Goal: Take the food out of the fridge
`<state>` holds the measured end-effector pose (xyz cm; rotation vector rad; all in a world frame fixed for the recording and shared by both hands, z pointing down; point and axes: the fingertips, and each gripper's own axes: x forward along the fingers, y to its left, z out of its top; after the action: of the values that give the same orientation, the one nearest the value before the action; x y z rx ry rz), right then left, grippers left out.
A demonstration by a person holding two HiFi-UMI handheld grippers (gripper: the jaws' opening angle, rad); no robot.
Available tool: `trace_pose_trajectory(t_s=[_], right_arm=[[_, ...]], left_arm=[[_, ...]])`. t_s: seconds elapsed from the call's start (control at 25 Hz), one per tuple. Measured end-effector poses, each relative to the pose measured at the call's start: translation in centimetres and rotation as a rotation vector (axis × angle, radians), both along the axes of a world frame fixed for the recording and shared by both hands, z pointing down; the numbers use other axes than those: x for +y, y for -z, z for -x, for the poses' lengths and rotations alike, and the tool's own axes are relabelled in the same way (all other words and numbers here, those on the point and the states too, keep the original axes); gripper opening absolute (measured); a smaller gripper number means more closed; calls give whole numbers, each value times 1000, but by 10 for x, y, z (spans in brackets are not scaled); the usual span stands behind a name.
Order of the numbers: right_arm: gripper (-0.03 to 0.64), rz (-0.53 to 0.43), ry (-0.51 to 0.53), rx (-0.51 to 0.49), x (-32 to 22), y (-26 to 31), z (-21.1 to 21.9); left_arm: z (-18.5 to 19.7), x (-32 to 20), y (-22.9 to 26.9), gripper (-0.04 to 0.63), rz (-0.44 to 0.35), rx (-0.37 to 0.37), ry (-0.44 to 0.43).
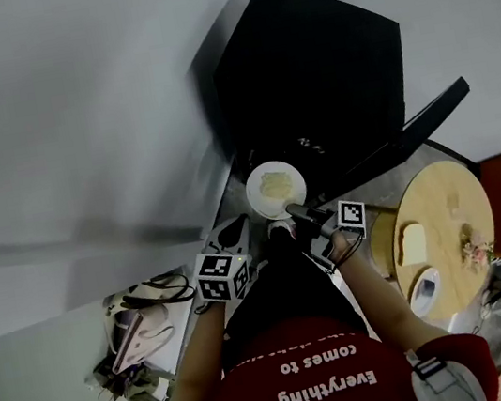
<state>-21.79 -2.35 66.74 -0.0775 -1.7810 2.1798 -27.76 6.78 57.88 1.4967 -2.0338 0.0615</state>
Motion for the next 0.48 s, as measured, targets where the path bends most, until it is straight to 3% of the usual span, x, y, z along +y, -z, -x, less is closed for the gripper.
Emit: trace_pose_trajectory(t_s=[0.48], right_arm=[[21,-105,-66,-80,-3,65,-92]], left_arm=[[-50,8,17,0,-57,-11,-78]])
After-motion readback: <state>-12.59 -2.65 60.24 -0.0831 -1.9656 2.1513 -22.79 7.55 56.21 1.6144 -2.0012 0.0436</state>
